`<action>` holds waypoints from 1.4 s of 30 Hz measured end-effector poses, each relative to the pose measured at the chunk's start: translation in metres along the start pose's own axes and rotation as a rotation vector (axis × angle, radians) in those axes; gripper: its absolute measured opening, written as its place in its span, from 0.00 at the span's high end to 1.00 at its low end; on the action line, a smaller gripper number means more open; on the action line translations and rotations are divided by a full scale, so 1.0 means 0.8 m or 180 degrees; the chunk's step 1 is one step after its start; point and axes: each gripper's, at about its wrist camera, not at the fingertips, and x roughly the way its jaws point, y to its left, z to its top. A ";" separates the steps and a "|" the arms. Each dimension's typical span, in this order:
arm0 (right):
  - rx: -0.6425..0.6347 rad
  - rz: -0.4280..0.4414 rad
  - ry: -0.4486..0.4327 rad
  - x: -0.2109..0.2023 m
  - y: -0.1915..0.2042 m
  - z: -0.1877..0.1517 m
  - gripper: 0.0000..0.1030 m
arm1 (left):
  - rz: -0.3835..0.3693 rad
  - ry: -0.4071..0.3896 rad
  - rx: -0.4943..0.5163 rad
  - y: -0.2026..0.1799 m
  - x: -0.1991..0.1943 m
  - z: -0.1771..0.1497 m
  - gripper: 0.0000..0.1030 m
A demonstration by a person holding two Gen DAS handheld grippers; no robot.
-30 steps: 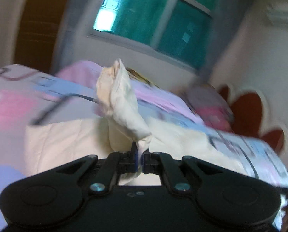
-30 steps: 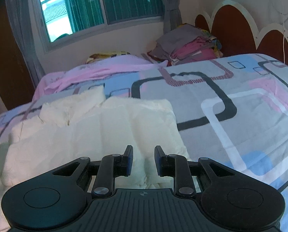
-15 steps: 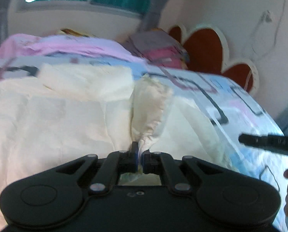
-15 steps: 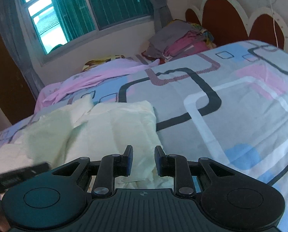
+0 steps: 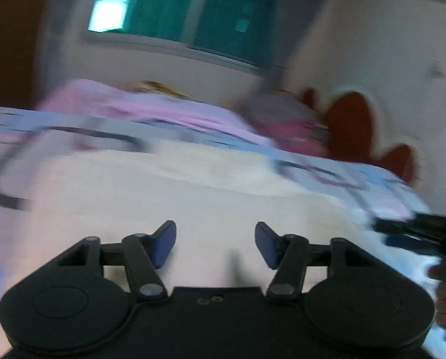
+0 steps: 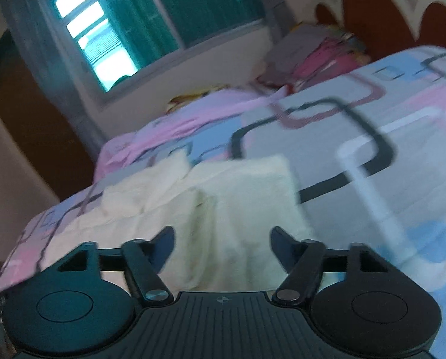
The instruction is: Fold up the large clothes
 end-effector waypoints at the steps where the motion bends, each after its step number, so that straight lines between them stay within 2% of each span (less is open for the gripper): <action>1: 0.0005 0.0022 0.0086 0.011 0.003 -0.003 0.34 | 0.0129 0.0013 -0.0060 0.021 -0.001 0.003 0.49; 3: -0.0005 0.0053 0.0235 0.033 0.009 -0.010 0.35 | 0.0315 0.0035 -0.0151 0.059 0.002 0.008 0.51; 5: -0.0156 0.0048 0.0329 0.047 0.019 -0.014 0.67 | 0.0399 0.0090 -0.0147 0.078 0.011 0.011 0.54; 6: -0.0275 0.0033 0.0386 0.052 0.025 -0.015 0.87 | 0.0428 0.0141 -0.0145 0.086 0.019 0.010 0.54; 8: -0.0558 -0.0051 0.0303 0.047 0.042 -0.013 0.96 | 0.0405 0.0242 -0.0141 0.097 0.031 0.008 0.54; 11: -0.0817 -0.0174 -0.0045 0.016 0.058 -0.006 0.96 | 0.0383 0.0316 -0.0040 0.097 0.047 0.002 0.54; 13: -0.0852 -0.0232 -0.0140 0.006 0.058 -0.007 0.96 | 0.0381 0.0366 0.0035 0.095 0.056 -0.005 0.54; 18: -0.0867 -0.0543 0.0369 0.060 0.043 -0.045 0.96 | 0.0408 0.0510 0.0210 0.095 0.068 -0.017 0.52; 21: -0.0859 -0.0612 0.0316 0.059 0.045 -0.049 0.95 | 0.0404 0.0568 0.0315 0.095 0.065 -0.015 0.51; 22: -0.0845 -0.0672 0.0259 0.052 0.047 -0.047 0.92 | 0.0390 0.0591 0.0336 0.096 0.062 -0.012 0.52; 23: -0.0839 -0.0768 0.0135 0.042 0.051 -0.044 0.82 | 0.0391 0.0575 0.0341 0.097 0.056 -0.007 0.49; 24: -0.0842 -0.0854 -0.0060 0.027 0.053 -0.039 0.57 | 0.0403 0.0505 0.0344 0.098 0.049 -0.002 0.46; 25: -0.0840 -0.0850 -0.0220 0.016 0.056 -0.033 0.48 | 0.0406 0.0414 0.0359 0.099 0.043 0.005 0.40; 29: -0.0937 -0.0649 -0.0197 0.035 0.074 -0.007 0.50 | 0.0401 0.0302 0.0351 0.107 0.061 0.039 0.40; 30: -0.1018 -0.0591 -0.0177 0.048 0.081 -0.002 0.60 | 0.0391 0.0291 0.0363 0.107 0.069 0.046 0.40; 31: -0.1082 -0.0571 -0.0146 0.060 0.087 0.001 0.64 | 0.0370 0.0290 0.0391 0.105 0.078 0.052 0.40; 33: -0.1195 -0.0567 -0.0035 0.090 0.092 0.005 0.64 | 0.0334 0.0343 0.0457 0.103 0.102 0.062 0.40; 37: -0.1332 -0.0804 0.0166 0.142 0.076 0.007 0.64 | 0.0416 0.0534 0.0558 0.112 0.151 0.060 0.36; 42: -0.1407 -0.0811 0.0268 0.158 0.056 -0.001 0.63 | 0.0541 0.0644 0.0600 0.129 0.168 0.048 0.35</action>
